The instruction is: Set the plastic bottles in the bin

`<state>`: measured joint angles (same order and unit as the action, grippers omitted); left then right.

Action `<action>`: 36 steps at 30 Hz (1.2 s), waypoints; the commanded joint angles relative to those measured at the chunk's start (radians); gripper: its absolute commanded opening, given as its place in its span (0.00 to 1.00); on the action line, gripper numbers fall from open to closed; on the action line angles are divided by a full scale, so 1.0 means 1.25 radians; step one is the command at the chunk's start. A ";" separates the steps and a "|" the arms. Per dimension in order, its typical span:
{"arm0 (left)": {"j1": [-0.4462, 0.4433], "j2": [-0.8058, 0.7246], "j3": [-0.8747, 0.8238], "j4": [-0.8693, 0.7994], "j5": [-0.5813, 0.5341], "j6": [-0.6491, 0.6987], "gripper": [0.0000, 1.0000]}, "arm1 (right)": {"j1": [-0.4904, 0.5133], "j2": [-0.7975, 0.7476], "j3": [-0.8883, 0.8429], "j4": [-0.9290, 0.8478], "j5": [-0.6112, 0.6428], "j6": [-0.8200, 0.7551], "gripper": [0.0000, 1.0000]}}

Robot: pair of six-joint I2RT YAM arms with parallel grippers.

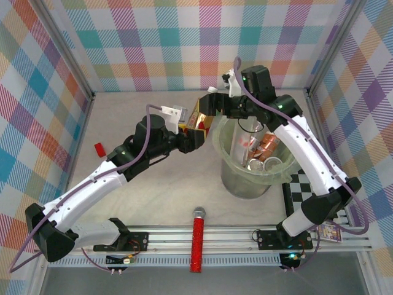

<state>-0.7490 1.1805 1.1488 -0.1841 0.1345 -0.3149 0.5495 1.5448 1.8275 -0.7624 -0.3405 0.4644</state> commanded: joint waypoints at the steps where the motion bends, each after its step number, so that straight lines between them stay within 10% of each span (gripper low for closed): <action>1: -0.014 -0.015 -0.001 0.054 0.027 -0.002 0.49 | 0.003 0.015 0.031 0.024 -0.008 0.005 0.87; 8: -0.015 -0.010 -0.002 0.063 0.034 -0.001 0.56 | 0.003 0.011 0.051 0.014 -0.017 -0.019 0.67; 15: -0.017 -0.029 -0.023 0.057 0.006 0.001 0.95 | -0.013 -0.017 0.118 -0.064 0.042 -0.075 0.62; 27: -0.016 0.006 -0.013 0.043 -0.009 0.005 0.94 | -0.136 -0.138 0.203 -0.372 0.276 -0.205 0.56; 36: -0.019 0.067 -0.004 0.072 0.021 -0.026 0.91 | -0.155 -0.063 0.247 -0.528 0.177 -0.260 0.55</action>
<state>-0.7700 1.2575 1.1172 -0.1276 0.1413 -0.3294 0.3546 1.3983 2.1235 -1.3128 -0.0792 0.1928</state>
